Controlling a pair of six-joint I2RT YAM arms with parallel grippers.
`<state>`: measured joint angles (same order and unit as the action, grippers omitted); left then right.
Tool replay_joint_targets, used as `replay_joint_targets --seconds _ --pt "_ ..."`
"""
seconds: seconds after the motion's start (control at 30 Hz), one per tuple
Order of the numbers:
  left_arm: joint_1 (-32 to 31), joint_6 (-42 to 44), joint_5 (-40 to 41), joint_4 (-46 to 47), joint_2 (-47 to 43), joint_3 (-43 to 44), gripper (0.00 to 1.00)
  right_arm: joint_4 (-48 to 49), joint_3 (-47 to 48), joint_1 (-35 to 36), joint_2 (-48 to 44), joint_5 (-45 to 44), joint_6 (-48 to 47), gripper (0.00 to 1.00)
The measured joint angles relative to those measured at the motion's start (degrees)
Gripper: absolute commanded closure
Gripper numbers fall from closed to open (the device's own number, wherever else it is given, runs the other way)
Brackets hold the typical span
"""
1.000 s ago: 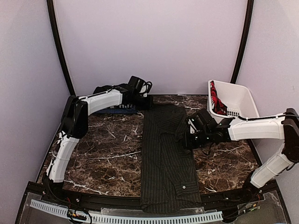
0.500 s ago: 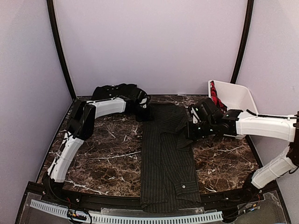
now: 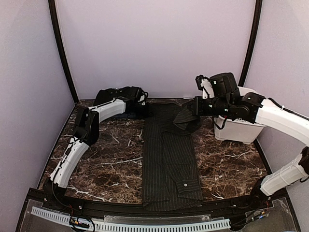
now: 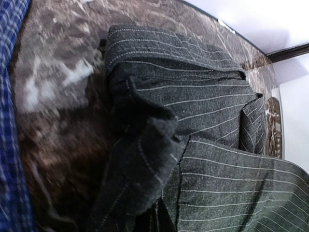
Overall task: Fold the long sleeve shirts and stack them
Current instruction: Adjust the rectangle-folded shirt at the center of the board.
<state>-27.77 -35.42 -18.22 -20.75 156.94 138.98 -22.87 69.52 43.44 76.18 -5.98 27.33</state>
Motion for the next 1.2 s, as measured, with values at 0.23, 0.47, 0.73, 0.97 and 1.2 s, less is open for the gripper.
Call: replay_joint_targets --seconds 0.23,0.47,0.73,0.97,1.2 --pt "1.5 0.2 -3.0 2.4 2.5 3.0 0.98 5.8 -1.0 0.0 -0.3 11.3 -0.7 1.00" --pt "1.7 0.3 -5.0 3.6 2.5 3.4 0.97 15.4 -7.7 0.0 0.9 22.7 4.7 1.00" --pt "1.9 0.4 -8.0 5.0 -0.8 -0.7 0.78 27.4 -14.9 0.0 7.6 32.0 14.5 1.00" --pt "1.9 1.5 -11.0 5.0 -10.7 -7.8 0.62 37.4 -19.2 0.0 12.5 37.4 21.8 1.00" --pt "1.8 1.7 -13.9 7.3 -27.6 -26.8 0.52 46.4 -21.1 0.0 15.6 40.7 27.2 1.00"
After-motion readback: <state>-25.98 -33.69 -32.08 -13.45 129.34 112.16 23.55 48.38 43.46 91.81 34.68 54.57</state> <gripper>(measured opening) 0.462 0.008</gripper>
